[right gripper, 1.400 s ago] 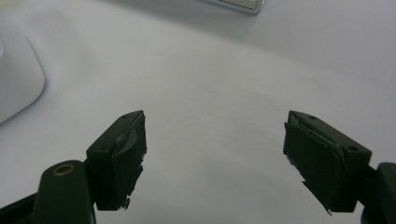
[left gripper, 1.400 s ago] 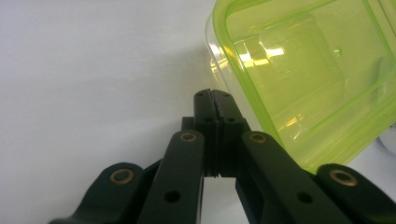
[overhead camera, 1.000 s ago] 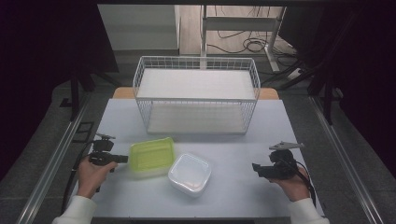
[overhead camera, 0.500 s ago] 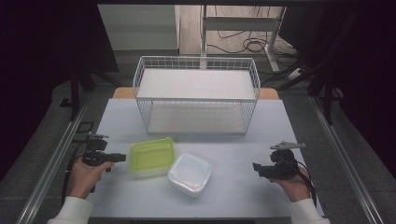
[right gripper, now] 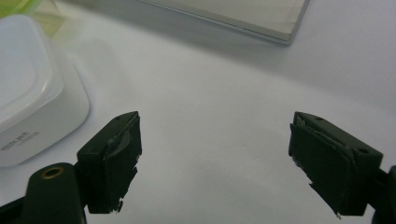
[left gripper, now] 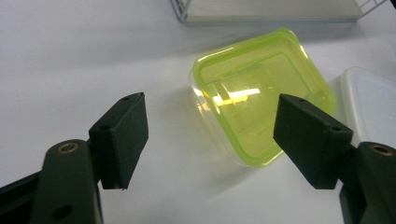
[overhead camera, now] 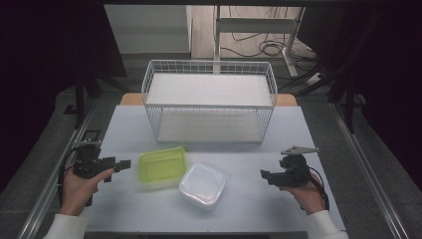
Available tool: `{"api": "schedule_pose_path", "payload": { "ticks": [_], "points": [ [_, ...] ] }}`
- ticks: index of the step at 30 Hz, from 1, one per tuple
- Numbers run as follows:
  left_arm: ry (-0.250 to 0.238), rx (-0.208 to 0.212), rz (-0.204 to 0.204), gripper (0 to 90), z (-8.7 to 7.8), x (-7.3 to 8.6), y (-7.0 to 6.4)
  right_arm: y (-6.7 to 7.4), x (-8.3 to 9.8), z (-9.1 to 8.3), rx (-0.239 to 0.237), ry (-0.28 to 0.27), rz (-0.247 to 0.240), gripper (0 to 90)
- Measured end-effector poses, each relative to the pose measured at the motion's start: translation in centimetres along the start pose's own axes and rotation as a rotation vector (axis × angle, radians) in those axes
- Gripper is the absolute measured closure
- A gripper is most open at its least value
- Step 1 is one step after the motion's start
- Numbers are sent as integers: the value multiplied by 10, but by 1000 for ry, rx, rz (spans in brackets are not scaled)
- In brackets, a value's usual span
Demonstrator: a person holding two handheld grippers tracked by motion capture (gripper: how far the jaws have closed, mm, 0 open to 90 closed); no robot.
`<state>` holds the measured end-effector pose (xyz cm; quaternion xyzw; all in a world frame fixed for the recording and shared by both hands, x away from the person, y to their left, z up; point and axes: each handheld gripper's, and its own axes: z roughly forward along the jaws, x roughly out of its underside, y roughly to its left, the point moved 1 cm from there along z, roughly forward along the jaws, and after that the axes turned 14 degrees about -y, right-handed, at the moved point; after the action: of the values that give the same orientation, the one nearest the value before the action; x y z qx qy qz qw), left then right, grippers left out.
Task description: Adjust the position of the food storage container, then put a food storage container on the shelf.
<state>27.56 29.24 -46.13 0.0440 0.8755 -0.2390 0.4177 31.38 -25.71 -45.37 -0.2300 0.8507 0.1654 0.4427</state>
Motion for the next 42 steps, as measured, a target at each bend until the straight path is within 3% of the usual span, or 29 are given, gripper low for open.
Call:
{"api": "schedule_pose_path", "payload": {
  "ticks": [10,16,18,21,22,23,30,31,32,33,36,42],
  "points": [
    [-2,-8,-3,232,-3,1,-6,4,-1,1,-31,-4,0,169],
    [0,2,-12,226,-3,1,-8,13,-14,4,-78,-11,51,171],
    [-2,9,-25,226,-3,0,-8,25,-25,10,-128,-12,71,174],
    [-10,26,-47,228,-4,-2,-9,43,-38,21,-170,-12,76,177],
    [-10,26,-47,228,-4,-2,-9,43,-38,21,-170,-12,76,177],
    [-9,27,-49,232,-4,-2,-9,55,-48,29,-199,-10,68,177],
    [44,41,-55,260,11,2,-12,81,-71,53,-267,4,49,182],
    [49,58,-87,263,17,4,-11,89,-78,59,-296,9,53,184],
    [49,58,-87,268,17,4,-11,89,-78,59,-296,9,53,184],
    [59,87,-125,272,23,7,-7,97,-83,64,-295,16,31,187],
    [71,62,-123,290,28,9,-4,103,-89,73,-297,18,27,194],
    [85,82,-164,342,42,10,-3,107,-95,89,-305,40,62,209]
  ]
}}
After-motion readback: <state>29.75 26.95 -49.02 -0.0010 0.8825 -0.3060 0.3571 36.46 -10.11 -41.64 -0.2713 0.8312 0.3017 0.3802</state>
